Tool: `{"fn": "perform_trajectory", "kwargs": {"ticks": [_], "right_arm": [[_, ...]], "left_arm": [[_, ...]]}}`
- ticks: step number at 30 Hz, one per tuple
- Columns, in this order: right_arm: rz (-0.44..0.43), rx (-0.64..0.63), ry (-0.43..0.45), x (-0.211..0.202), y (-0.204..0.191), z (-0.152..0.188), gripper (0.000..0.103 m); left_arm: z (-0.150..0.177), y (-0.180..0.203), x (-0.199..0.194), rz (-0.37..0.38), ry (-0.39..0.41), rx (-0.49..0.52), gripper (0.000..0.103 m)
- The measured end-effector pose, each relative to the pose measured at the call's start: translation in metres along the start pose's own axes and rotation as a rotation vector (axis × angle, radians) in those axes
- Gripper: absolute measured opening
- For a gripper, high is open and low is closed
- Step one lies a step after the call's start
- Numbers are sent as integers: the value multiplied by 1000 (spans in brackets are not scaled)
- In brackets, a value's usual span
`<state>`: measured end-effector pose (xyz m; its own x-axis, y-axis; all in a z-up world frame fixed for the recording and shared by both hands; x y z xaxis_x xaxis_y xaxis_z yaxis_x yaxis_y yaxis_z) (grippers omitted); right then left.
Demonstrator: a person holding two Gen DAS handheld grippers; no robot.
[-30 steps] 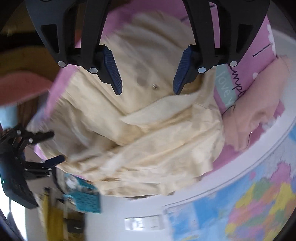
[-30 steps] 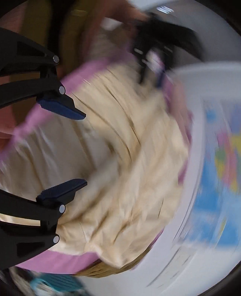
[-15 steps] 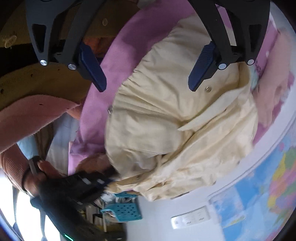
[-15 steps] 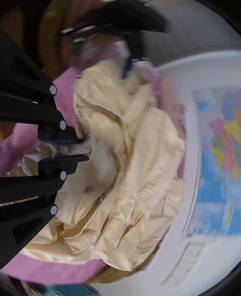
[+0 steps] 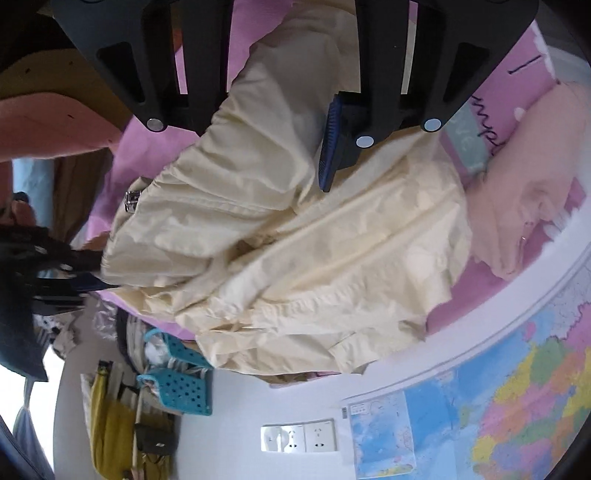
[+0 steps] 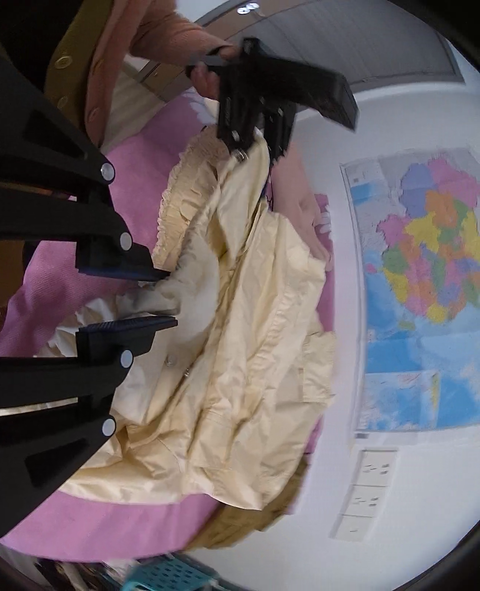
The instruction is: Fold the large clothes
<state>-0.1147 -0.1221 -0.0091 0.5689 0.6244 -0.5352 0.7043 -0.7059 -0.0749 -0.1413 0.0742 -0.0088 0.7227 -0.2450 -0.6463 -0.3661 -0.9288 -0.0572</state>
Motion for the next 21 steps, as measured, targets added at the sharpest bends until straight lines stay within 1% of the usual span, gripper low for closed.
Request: {"fn": "perform_trajectory", "kwargs": {"ticks": [1,2,4,5,6,7,8,10,11,13,14,15,16,17,18,19,20,21], "right_arm": [[3,-36,30,-8,-8,0,22],[-30,-53,66,-19,-17,0,25],[-118,-61,114,-34,-31,1,28],[-161,-67,117,-38,-41,4,28],[-181,-78,103,-37,-48,8,28],[-206,-96,73,-32,-55,14,28],[-210,-121,21,-21,-62,24,28],[-145,-145,-42,-5,-59,37,28],[-156,-109,-56,-1,-51,42,24],[-175,-16,-35,-6,-31,43,23],[-173,20,-20,-10,-22,43,32],[-166,67,19,-19,-9,41,39],[-164,113,60,-29,5,39,50],[-169,162,90,-38,18,36,51],[-157,189,106,-43,28,34,51],[-114,214,125,-49,42,32,52],[-84,222,128,-51,49,32,55],[-19,234,124,-52,62,30,58]], "left_arm": [[0,1,2,-6,-7,4,28],[-1,2,4,-16,-17,7,28],[-4,6,11,-11,-27,16,29],[-2,8,12,-16,-31,24,30],[-1,8,14,-22,-35,28,30],[0,10,15,-27,-39,32,30],[2,12,15,-29,-40,42,30],[8,14,12,-33,-42,51,31],[14,16,10,-36,-43,65,35],[28,21,7,-41,-50,103,44],[41,25,5,-20,-67,123,51],[49,27,4,-18,-73,127,52],[55,27,3,-17,-80,125,52],[63,28,-2,-5,-80,119,54],[68,27,-10,22,-58,105,58],[71,26,-21,49,-27,83,60],[72,25,-28,65,-2,69,63],[71,23,-41,77,40,58,68]]}}
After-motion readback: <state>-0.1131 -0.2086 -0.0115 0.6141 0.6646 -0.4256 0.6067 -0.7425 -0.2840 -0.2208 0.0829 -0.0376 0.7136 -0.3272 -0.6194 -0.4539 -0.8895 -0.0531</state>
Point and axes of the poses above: each gripper's, at about its wrist camera, not at the fingertips, and x roughly the way its jaws point, y to its right, z to its underside, the point moved 4 cm from there along x, roughly the way its jaws point, and after that the axes turned 8 degrees about y, right-handed, at the moved point
